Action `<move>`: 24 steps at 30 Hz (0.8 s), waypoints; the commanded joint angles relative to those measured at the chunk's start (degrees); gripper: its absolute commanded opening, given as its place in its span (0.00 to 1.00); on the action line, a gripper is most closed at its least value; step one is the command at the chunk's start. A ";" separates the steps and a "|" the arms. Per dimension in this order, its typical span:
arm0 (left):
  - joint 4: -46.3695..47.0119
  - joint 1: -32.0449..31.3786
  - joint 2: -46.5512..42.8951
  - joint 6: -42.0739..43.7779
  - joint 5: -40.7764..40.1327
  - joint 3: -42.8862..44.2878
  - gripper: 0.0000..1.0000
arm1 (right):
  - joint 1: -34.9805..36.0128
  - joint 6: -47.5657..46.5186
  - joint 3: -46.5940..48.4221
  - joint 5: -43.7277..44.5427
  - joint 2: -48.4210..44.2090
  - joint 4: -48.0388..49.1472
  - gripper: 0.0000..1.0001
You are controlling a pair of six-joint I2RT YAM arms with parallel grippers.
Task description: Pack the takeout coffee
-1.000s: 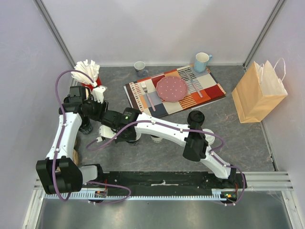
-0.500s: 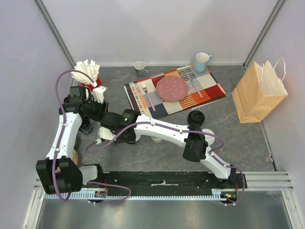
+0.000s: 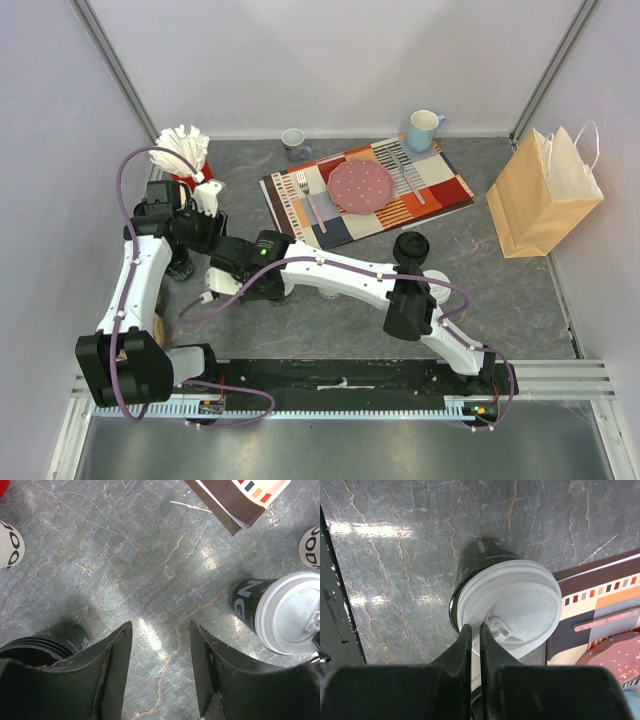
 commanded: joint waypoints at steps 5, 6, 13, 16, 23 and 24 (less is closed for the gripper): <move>0.65 0.24 -0.28 2.38 1.45 0.81 0.56 | 0.11 0.44 1.84 -0.90 -0.52 0.07 0.08; 0.65 0.24 -0.28 2.29 1.45 0.63 0.56 | 0.02 0.35 1.92 -0.99 -0.43 0.07 0.08; 0.65 0.24 -0.02 2.29 1.63 0.54 0.56 | 0.11 -0.09 3.86 -3.80 -1.04 0.24 0.08; 0.73 0.24 -0.02 2.38 1.71 0.63 0.56 | 0.11 0.00 3.51 -2.66 -1.31 0.15 0.08; 0.73 0.24 -0.28 2.38 1.63 0.54 0.56 | 0.02 0.96 1.57 -2.13 -1.31 -0.46 0.07; 0.73 0.24 -0.28 2.47 1.63 0.54 0.56 | 0.11 0.96 1.05 -2.05 -1.22 -0.46 0.07</move>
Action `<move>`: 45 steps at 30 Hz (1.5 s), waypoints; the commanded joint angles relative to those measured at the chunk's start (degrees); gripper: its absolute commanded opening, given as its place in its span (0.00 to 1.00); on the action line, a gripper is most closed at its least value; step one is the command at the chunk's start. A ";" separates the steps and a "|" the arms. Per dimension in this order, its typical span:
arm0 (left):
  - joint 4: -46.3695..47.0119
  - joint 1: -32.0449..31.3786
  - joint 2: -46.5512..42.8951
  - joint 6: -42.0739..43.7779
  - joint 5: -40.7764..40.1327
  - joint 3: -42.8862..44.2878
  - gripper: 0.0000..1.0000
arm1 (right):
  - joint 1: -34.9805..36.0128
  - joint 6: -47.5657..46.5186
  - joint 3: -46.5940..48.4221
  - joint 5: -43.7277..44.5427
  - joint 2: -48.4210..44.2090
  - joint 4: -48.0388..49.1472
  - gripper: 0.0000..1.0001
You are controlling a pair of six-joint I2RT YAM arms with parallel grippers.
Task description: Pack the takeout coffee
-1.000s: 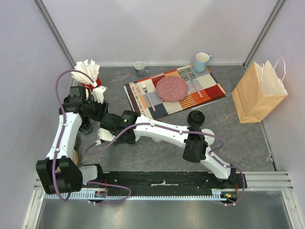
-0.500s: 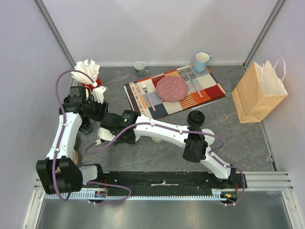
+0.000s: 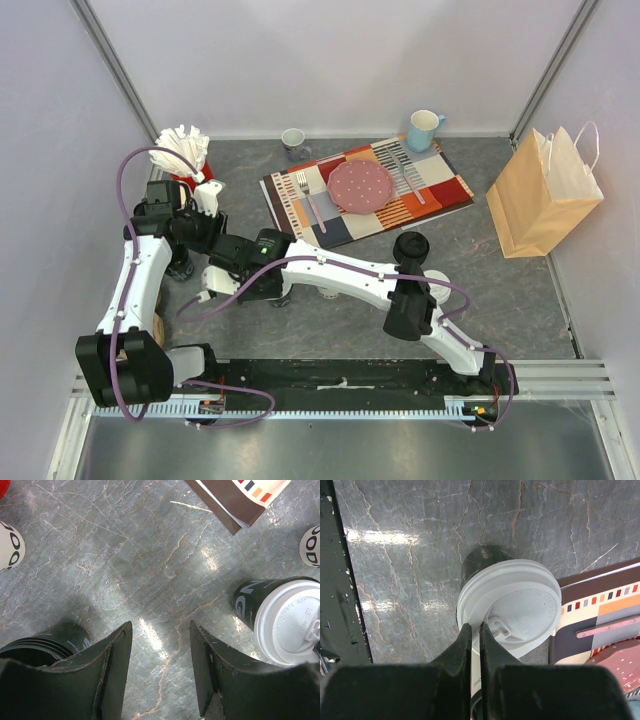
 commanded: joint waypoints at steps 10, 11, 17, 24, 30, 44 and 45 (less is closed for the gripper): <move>0.49 0.33 -0.45 2.36 1.50 0.46 0.56 | -0.05 0.63 -1.04 0.73 -0.26 -0.40 0.08; 0.40 0.15 -0.45 2.45 1.41 0.46 0.56 | -0.05 0.63 -1.04 0.91 -0.26 -0.31 0.08; 0.49 0.24 -0.19 2.45 1.67 0.46 0.56 | -0.40 0.72 -0.42 1.61 -0.43 -0.13 0.10; 0.58 0.24 -0.10 2.53 1.67 0.54 0.56 | -0.40 0.55 0.90 2.05 -1.22 -0.22 0.10; 0.49 0.24 -0.28 2.53 1.50 0.46 0.57 | -0.40 0.37 0.81 1.96 -0.70 -0.31 0.11; 0.40 0.24 -0.37 2.80 1.50 0.02 0.56 | -1.19 0.37 1.16 1.61 0.01 0.22 0.28; 0.49 0.24 -0.54 2.88 1.50 0.10 0.56 | -1.19 0.46 1.16 1.61 -0.08 0.31 0.29</move>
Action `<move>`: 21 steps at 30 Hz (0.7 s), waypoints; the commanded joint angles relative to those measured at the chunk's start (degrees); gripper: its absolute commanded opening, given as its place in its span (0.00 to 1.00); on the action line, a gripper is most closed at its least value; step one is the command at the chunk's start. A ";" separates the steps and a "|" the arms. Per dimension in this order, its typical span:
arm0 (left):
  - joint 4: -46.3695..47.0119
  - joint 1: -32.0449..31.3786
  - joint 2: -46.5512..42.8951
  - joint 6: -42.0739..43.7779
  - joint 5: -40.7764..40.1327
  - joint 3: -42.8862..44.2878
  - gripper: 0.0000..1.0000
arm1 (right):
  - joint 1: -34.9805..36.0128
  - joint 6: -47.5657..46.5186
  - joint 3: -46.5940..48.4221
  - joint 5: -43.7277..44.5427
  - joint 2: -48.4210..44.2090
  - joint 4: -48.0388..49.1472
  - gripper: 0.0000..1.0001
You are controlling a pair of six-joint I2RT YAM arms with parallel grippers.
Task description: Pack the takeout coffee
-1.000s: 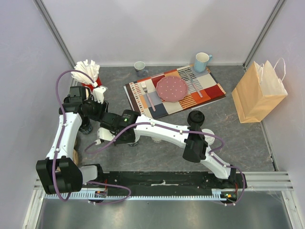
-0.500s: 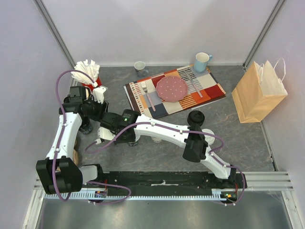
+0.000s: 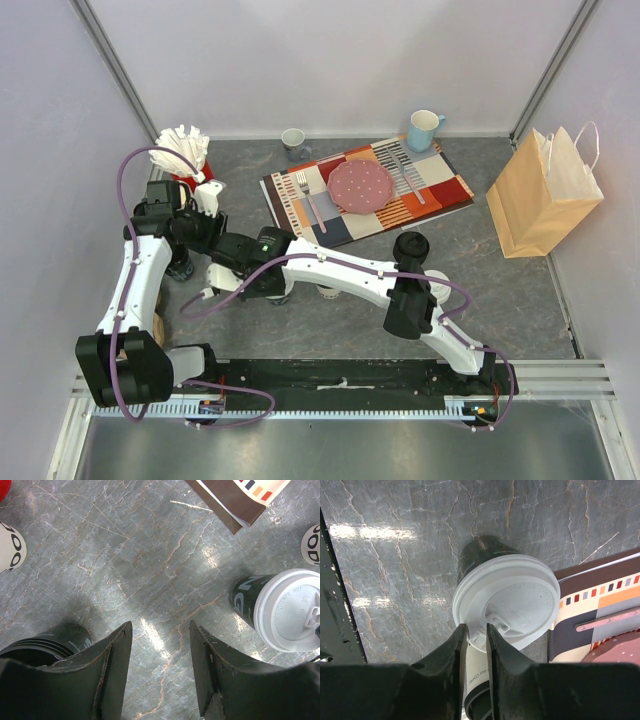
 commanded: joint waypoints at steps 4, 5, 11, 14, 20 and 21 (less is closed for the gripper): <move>0.43 0.24 -0.54 2.14 1.58 0.02 0.56 | -0.25 0.22 2.58 0.50 0.01 0.55 0.33; 0.51 0.24 -0.46 2.14 1.67 -0.07 0.56 | -0.25 0.22 2.67 0.50 0.01 0.55 0.34; 0.34 0.24 -0.28 1.97 2.90 0.19 0.56 | -0.25 0.83 2.85 -0.73 -1.40 0.90 0.48; -0.36 0.24 -0.28 1.88 4.47 0.54 0.56 | -0.25 1.01 2.76 -1.78 -2.45 1.69 0.52; -1.33 0.24 -0.19 1.26 8.16 1.68 0.57 | -0.16 1.80 2.59 -3.37 -5.26 4.40 0.58; -1.51 0.15 -0.10 0.92 8.78 2.12 0.57 | -0.16 2.15 2.24 -3.63 -5.87 5.11 0.58</move>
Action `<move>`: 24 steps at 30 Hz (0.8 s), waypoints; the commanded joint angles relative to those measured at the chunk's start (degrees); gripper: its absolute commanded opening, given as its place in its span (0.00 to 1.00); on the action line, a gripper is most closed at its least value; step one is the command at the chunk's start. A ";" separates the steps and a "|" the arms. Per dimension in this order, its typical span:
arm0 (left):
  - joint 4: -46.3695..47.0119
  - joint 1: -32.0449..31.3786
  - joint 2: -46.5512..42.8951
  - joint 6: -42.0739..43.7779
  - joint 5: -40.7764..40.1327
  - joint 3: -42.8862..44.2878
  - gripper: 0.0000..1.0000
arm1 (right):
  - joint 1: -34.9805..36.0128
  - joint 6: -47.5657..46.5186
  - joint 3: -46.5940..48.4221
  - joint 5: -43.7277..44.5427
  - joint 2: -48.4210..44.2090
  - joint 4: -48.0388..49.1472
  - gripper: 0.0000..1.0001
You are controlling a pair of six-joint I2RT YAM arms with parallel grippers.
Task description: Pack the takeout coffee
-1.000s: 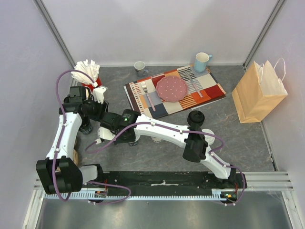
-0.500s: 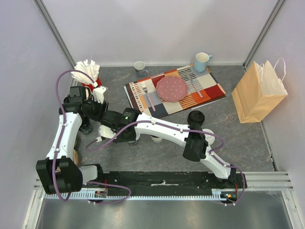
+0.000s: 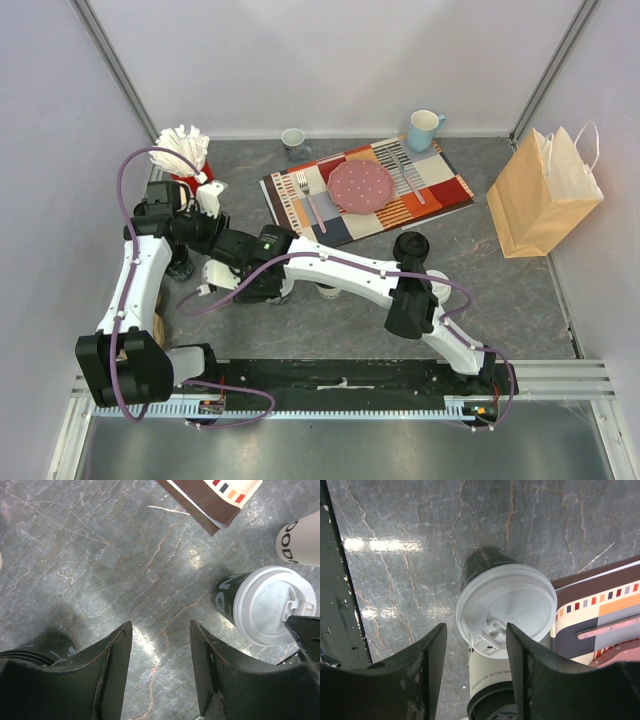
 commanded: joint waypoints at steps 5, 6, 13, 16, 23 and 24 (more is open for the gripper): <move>-2.47 0.15 -0.80 0.43 13.42 3.70 0.51 | -0.36 3.82 -5.53 -2.41 -13.36 12.50 0.58; -3.09 0.15 -0.98 0.78 14.93 3.71 0.38 | -0.45 4.78 -7.37 -2.50 -16.25 14.18 0.56; -4.50 -2.75 0.42 2.27 20.48 1.60 0.02 | -8.26 19.01 -39.32 -11.98 -30.77 37.81 0.00; -4.67 -4.68 2.00 2.89 21.44 0.02 0.02 | -11.26 25.17 -47.63 -16.12 -33.32 50.02 0.00; -5.81 -10.66 1.92 5.08 19.86 -1.83 0.02 | -11.52 27.81 -48.44 -15.69 -30.52 53.66 0.00; -6.17 -10.66 1.40 5.43 19.78 -1.66 0.02 | -11.44 27.91 -47.91 -15.69 -30.25 53.66 0.00</move>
